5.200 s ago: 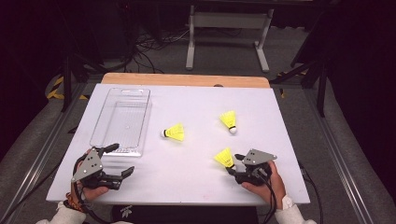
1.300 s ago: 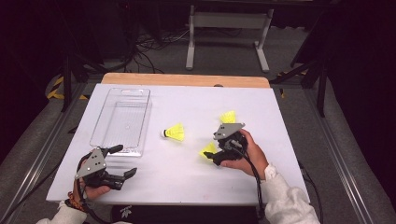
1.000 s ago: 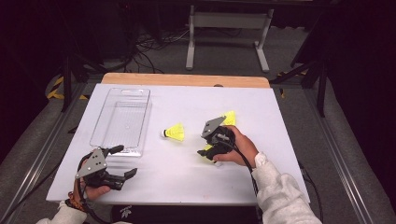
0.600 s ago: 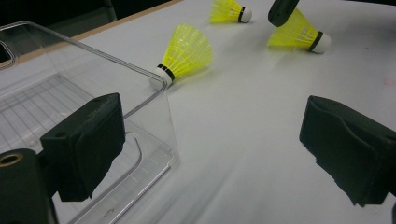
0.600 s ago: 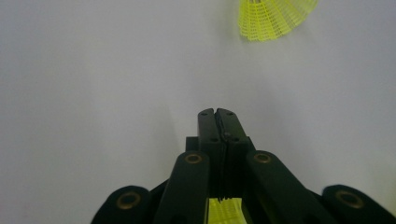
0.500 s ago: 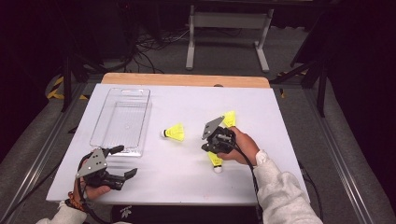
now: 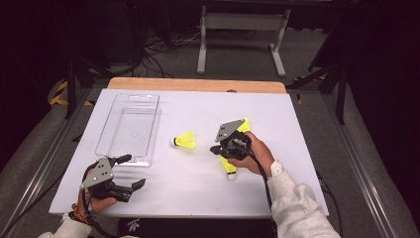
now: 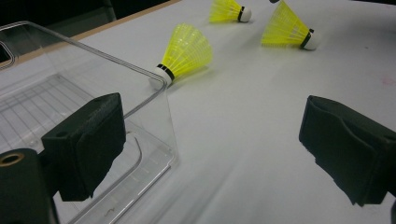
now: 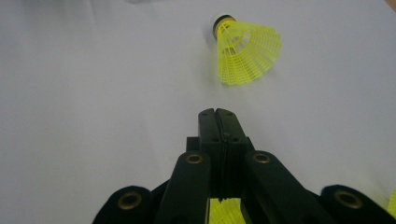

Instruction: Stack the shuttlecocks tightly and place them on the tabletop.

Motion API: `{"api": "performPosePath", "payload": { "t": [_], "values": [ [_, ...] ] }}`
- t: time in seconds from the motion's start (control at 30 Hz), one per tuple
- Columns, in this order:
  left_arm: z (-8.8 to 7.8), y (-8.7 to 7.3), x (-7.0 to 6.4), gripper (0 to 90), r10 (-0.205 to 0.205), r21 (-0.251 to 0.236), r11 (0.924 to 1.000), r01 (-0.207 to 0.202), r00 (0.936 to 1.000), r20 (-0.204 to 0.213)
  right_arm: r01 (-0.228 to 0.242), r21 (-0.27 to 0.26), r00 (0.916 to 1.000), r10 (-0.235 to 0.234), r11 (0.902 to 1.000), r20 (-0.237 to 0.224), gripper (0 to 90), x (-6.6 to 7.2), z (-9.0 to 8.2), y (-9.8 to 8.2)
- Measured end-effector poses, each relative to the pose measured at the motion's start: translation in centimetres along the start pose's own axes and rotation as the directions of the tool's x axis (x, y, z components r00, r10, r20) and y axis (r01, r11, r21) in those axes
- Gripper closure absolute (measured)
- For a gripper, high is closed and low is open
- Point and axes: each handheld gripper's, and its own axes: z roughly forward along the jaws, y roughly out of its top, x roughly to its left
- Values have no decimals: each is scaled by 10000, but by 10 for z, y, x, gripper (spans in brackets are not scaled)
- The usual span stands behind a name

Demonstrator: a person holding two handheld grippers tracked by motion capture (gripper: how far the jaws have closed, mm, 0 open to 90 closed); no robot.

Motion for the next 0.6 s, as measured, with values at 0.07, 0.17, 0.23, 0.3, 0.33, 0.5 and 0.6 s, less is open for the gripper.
{"api": "performPosePath", "payload": {
  "t": [0.07, 0.17, 0.23, 0.3, 0.33, 0.5, 0.6],
  "values": [
    [0, 0, 0, 80, 5, 18, 10000, -5, 10000, 9, -117, 192, 9999, 116, 9997, 23, 900, -3, 3, -2],
    [0, 0, 0, 80, 1, 6, 10000, -1, 10000, 22, -661, 291, 9977, 658, 9974, 133, 749, -12, 3, -8],
    [0, 0, 0, 80, -2, 42, 10000, 2, 10000, 41, -1156, 342, 9931, 1149, 9927, 233, 689, -16, 0, -12],
    [0, 0, 1, 80, -15, 43, 10000, 15, 10000, 44, -1387, 423, 9903, 1386, 9894, 47, 606, -19, -1, -17],
    [0, 0, 1, 80, -15, 43, 10000, 15, 10000, 44, -1387, 423, 9903, 1386, 9894, 47, 606, -19, -1, -17],
    [1, 0, -1, 80, 11, 55, 10000, -11, 10000, 49, -2007, 1129, 9791, 2031, 9731, -100, 486, -24, 0, -33],
    [2, 0, 0, 80, -16, 103, 9999, 15, 10000, 97, -2299, 1279, 9723, 2333, 9648, -118, 512, -26, -1, -40]
  ]
}}
